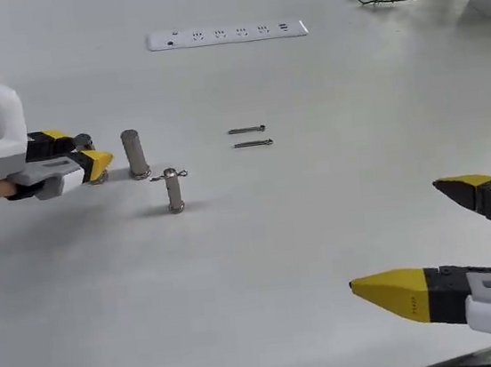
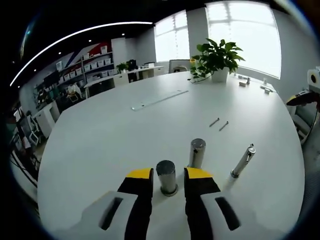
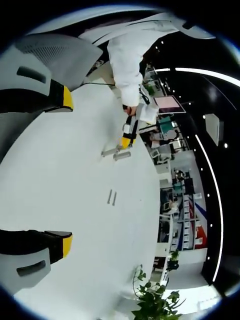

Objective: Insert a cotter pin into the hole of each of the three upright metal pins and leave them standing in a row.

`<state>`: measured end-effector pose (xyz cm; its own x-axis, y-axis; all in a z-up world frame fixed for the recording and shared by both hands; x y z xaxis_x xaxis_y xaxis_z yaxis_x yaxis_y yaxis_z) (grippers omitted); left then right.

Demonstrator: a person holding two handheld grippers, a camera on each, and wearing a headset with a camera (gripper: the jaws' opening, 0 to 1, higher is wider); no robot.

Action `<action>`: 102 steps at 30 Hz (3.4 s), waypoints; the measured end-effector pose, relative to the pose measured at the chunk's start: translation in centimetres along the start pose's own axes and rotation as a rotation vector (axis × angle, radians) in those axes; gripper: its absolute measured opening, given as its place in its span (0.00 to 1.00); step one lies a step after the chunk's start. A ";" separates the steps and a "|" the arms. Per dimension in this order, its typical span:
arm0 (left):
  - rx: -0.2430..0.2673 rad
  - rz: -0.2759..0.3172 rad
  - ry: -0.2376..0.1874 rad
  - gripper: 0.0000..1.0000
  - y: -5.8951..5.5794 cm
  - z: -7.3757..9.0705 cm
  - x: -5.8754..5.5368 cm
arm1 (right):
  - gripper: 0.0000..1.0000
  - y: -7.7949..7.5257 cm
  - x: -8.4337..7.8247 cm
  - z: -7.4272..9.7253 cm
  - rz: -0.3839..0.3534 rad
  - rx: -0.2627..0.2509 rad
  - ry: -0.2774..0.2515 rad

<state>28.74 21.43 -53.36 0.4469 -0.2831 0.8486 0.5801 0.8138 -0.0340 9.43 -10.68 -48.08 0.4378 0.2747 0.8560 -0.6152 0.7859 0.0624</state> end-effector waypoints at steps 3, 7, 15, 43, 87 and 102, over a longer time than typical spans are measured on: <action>-0.007 0.010 0.018 0.13 0.0 0.0 -0.3 | 0.95 -0.2 -0.2 0.1 -0.001 -0.014 0.007; -0.003 0.021 0.010 0.10 0.1 0.1 -0.4 | 0.95 -0.3 -0.2 0.2 -0.006 -0.011 0.004; 0.002 0.043 0.013 0.09 0.0 0.2 -0.4 | 0.95 0.0 -0.5 0.2 0.003 0.005 0.021; 0.009 0.051 -0.020 0.09 -7.0 9.1 0.5 | 0.95 0.0 -0.1 -0.3 0.030 0.044 -0.003; -0.104 -0.041 0.048 0.09 -17.1 2.6 -1.4 | 0.93 -0.3 -1.2 -0.1 0.010 0.104 -0.004; -0.080 -0.003 0.054 0.09 -17.6 2.7 -2.6 | 0.92 0.0 -1.5 0.0 0.000 0.106 -0.004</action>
<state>15.57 9.21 -53.56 0.4800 -0.3140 0.8192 0.6329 0.7705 -0.0755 8.75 -11.10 -49.32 0.4355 0.2719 0.8581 -0.6813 0.7227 0.1168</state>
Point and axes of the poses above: the centre of the closed fingertips' face, and the gripper's own axes: z roughly backward along the fingers, y roughly to its left, x roughly out of its top, the point moved 6 cm from there along z, roughly backward along the fingers, and after that the axes turned 6 degrees about z, right-handed, at the moved point
